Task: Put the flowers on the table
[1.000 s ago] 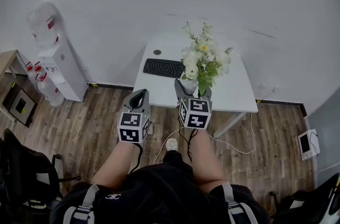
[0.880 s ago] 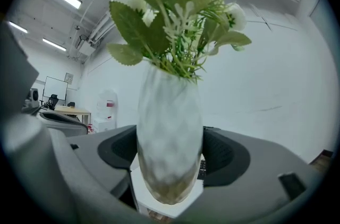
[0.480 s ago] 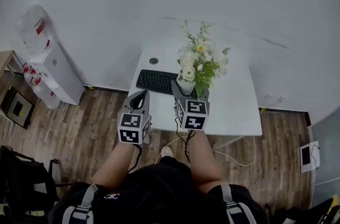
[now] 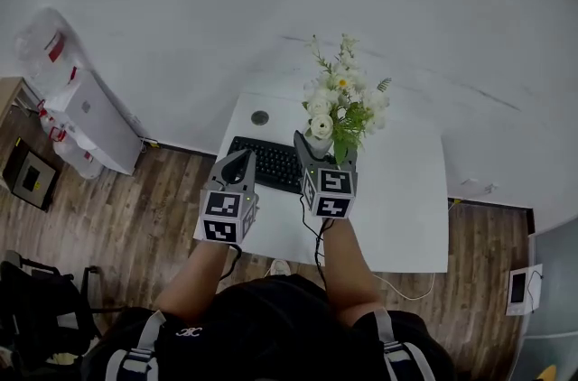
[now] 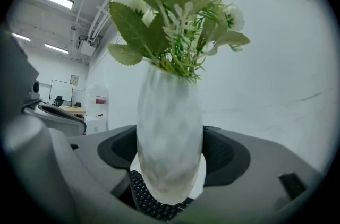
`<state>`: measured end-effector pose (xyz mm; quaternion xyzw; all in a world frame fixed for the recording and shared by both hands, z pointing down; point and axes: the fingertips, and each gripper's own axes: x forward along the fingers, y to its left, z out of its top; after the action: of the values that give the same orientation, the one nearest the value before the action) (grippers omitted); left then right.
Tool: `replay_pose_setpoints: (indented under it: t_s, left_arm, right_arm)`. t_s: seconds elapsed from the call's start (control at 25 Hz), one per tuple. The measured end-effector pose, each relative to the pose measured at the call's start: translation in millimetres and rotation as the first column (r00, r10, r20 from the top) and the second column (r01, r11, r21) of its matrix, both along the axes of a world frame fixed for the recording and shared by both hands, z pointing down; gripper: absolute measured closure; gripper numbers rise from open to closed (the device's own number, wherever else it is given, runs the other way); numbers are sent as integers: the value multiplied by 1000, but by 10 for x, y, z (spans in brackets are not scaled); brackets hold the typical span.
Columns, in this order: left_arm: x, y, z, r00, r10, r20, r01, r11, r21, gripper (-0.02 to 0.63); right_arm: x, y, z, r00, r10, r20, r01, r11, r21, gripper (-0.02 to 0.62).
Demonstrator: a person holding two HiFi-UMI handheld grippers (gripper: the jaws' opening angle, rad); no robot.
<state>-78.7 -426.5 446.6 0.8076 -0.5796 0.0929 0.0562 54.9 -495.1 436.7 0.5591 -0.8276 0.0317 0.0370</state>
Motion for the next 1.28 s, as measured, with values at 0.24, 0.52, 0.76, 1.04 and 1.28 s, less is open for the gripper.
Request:
replay_pose_setpoints:
  t_s: [0.24, 0.52, 0.76, 1.04, 1.28]
  left_arm:
    - [-39, -618, 225, 999, -39, 1, 39, 998, -51, 603]
    - [-144, -1165, 456, 996, -83, 16, 84, 993, -89, 604]
    - [-212, -1456, 706, 993, -111, 30, 115, 983, -143, 604]
    - [-266, -1667, 972, 991, -128, 45, 134, 975, -178, 603]
    - [-341, -1748, 1210, 988, -147, 50, 155, 961, -231, 603]
  right_arm:
    - [52, -825, 229, 1000, -23, -11, 23, 1000, 5, 224]
    - [66, -1708, 704, 998, -39, -52, 38, 999, -7, 225]
    - [-28, -2203, 1145, 996, -74, -40, 73, 997, -18, 225]
    - [-82, -2655, 1672, 996, -84, -44, 81, 995, -53, 227]
    - [-163, -2874, 2124, 991, -109, -72, 100, 989, -112, 225]
